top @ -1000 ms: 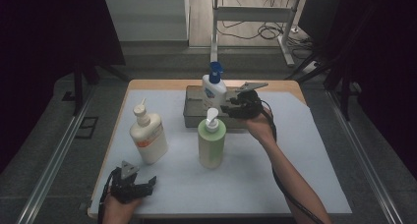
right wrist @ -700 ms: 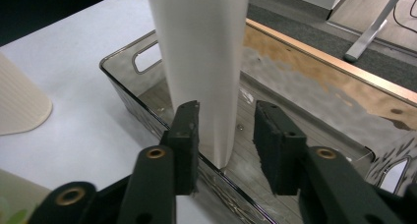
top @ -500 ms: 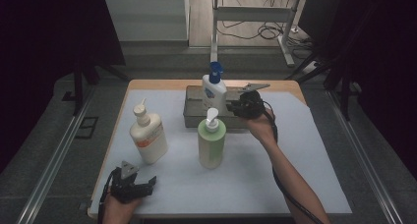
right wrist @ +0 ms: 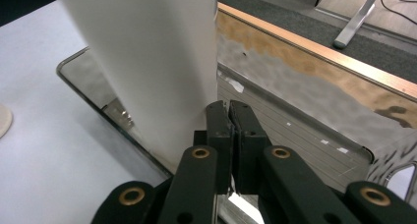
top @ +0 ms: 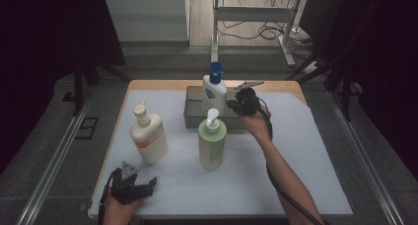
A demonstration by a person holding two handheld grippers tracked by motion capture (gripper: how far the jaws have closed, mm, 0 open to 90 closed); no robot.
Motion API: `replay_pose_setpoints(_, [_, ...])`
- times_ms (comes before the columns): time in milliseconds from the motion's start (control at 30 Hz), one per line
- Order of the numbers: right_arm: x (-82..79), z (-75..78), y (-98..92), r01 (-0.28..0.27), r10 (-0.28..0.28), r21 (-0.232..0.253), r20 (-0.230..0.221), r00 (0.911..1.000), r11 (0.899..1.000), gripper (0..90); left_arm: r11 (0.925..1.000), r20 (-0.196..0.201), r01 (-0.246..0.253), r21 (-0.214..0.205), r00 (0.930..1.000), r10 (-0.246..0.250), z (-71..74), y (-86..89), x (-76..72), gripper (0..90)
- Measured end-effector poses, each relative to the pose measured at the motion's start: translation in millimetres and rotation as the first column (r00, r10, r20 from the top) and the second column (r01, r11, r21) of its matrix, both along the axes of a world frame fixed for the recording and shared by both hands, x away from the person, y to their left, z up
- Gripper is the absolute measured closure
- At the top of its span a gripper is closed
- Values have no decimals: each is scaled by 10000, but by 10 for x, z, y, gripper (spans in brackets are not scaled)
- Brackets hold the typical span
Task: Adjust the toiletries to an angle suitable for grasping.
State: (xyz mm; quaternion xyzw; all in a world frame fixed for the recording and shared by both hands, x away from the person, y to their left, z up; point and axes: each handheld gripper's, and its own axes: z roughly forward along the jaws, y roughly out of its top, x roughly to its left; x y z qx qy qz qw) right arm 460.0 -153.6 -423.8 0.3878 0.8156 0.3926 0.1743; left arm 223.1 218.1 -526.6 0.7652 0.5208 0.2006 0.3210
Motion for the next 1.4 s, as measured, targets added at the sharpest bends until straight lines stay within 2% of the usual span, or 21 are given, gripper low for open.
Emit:
replay_pose_setpoints(300, [102,-70,69,132,-135,-183,-172,9998,9997,889,10000,-11,5,0,10000,-5,1,1,1,120])
replay_pose_setpoints(467, [166,-156,55,128,-131,-91,-380,9992,9999,878,10000,-16,3,4,10000,-3,2,1,1,120])
replay_pose_setpoints(633, [178,-209,76,152,-161,-172,-500,9986,9997,881,10000,-20,2,-1,10000,-2,2,0,1,120])
replay_pose_setpoints(800, [190,-252,90,89,-88,12,-701,9975,10000,880,10000,-32,3,-4,10000,-3,2,0,2,120])
replay_pose_setpoints(1400, [202,-300,269,-171,160,-123,-884,9960,9998,858,10000,-34,14,11,10000,-14,3,2,4,120])
